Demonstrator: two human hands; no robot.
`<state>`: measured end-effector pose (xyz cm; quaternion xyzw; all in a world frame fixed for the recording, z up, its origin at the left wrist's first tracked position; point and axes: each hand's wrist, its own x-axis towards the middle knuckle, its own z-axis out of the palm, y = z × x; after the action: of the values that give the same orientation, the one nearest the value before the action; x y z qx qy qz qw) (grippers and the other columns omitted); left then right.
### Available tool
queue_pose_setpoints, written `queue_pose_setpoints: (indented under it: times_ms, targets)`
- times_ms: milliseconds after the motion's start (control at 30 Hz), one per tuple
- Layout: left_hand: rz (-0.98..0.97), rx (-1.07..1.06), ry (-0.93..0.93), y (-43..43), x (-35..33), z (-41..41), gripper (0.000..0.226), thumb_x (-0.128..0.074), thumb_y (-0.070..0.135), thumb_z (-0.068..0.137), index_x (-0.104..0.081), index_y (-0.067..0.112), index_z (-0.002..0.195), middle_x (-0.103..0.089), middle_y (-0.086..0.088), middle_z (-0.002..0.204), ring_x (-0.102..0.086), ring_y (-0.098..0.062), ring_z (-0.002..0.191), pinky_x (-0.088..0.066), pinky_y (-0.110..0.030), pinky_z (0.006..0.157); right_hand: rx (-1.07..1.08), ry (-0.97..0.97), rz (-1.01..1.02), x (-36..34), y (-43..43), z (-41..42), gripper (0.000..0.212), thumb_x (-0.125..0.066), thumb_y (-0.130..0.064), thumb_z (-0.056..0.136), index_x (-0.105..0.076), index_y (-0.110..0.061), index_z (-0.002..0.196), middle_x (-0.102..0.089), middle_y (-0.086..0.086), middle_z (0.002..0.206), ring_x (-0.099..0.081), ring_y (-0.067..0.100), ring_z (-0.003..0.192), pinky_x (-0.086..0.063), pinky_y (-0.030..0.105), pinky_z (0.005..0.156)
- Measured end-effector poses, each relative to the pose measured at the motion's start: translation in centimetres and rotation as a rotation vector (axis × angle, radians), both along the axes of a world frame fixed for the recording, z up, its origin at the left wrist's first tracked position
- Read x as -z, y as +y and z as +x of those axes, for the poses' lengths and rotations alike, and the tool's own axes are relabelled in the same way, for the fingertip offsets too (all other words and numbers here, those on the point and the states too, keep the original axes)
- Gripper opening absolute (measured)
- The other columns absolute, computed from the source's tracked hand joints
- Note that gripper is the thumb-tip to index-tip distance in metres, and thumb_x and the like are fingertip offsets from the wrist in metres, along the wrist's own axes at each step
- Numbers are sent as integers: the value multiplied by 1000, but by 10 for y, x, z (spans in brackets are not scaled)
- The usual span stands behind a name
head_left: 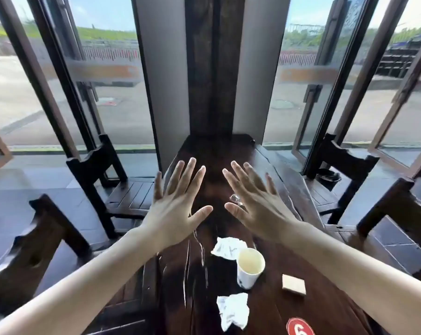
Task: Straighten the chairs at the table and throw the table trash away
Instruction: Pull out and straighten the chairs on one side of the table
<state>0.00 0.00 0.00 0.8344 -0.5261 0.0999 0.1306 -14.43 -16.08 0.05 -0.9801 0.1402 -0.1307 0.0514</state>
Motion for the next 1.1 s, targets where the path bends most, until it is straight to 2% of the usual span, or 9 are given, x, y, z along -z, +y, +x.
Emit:
queue_pose_setpoints:
  times_ms: [67,167,233,367,533,700,833,1000,1100]
  targets:
    - [99,-21,2,18,20,1,80,-7,69,76,24,35,142,36,13,148,37,-6,133,37,-37,100,-42,4,32,15,8,12,74,-9,-66,84,4,-36,151,14,-12,160,19,12,145,4,52,117]
    - [231,-124,54,58,56,3,79,-7,68,78,25,34,141,36,11,149,38,-6,132,24,-50,109,-113,54,108,46,28,30,74,-10,-66,85,3,-36,151,12,-11,160,17,10,146,6,49,116]
    - [275,-175,80,86,70,7,79,-8,67,79,25,33,142,36,11,149,36,-8,134,18,-53,111,-171,90,146,65,51,43,74,-13,-65,86,3,-35,152,13,-10,160,18,10,145,5,51,116]
    - [285,-269,111,134,78,34,82,-1,70,74,26,32,141,37,9,148,36,-11,135,22,-50,110,-234,161,224,80,103,80,68,-29,-55,97,4,-33,152,16,-11,159,20,11,145,5,55,116]
    - [232,-347,148,196,84,69,82,1,70,73,27,33,141,38,11,148,39,-8,132,23,-48,109,-253,168,272,86,165,128,67,-30,-53,98,7,-35,151,18,-13,158,22,9,144,8,53,117]
    - [190,-450,182,285,91,126,83,-1,69,73,24,33,142,35,10,149,35,-9,135,20,-49,111,-247,164,306,90,243,194,65,-29,-51,99,6,-34,151,24,-18,151,23,8,143,12,50,116]
    - [184,-541,207,361,102,188,82,-2,69,71,25,35,141,35,12,148,33,-10,136,19,-49,111,-301,135,293,100,304,259,64,-30,-50,99,2,-32,151,21,-14,153,23,6,142,12,46,117]
    - [202,-648,271,438,122,241,77,-25,61,89,24,34,141,32,9,150,32,-13,137,14,-50,114,-347,138,392,120,366,324,63,-33,-47,100,1,-33,152,12,-8,159,17,8,145,9,39,120]
    - [224,-644,271,467,128,264,82,-5,70,74,28,33,139,34,11,148,33,-11,136,15,-47,112,-373,165,358,129,395,355,64,-34,-46,100,0,-32,152,10,-7,160,15,10,146,11,37,118]
